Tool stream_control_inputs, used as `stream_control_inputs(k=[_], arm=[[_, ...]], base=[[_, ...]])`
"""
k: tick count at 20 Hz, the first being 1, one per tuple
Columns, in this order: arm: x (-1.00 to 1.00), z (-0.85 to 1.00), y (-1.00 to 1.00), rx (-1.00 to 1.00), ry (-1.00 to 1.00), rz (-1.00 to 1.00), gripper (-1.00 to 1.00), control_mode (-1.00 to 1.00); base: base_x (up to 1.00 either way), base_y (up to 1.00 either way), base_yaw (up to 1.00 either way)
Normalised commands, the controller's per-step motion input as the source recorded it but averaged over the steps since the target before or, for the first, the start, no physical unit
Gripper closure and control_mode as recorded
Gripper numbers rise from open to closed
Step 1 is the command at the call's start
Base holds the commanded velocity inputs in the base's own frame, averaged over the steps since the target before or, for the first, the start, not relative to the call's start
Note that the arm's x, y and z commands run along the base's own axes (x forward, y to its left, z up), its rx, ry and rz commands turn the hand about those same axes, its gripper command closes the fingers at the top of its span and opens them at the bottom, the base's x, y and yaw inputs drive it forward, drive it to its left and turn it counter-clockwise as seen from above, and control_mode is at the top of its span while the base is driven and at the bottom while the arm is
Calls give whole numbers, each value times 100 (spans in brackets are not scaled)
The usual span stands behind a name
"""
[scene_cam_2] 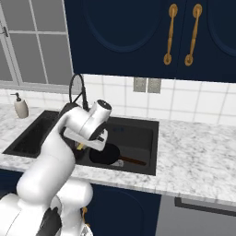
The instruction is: Pick the pan and sponge and place them into the sink. Then turn on the water.
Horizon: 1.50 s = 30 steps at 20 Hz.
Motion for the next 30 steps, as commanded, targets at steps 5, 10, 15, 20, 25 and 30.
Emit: stream_control_inputs(k=[5, 10, 15, 20, 25, 30], arm=[[95, -53, -29, 3, 2, 0, 100, -100], [80, -81, -1, 0, 5, 1, 100, -100], [50, -75, 0, 0, 8, 1, 100, -100], [46, -60, 0, 0, 10, 0, 100, -100], [41, -40, 0, 0, 5, 0, 100, -100], [41, -48, 0, 0, 0, 0, 100, -100]], base=[[0, 0, 0], [0, 0, 0], [0, 0, 0], [0, 0, 0], [0, 0, 0], [0, 0, 0]])
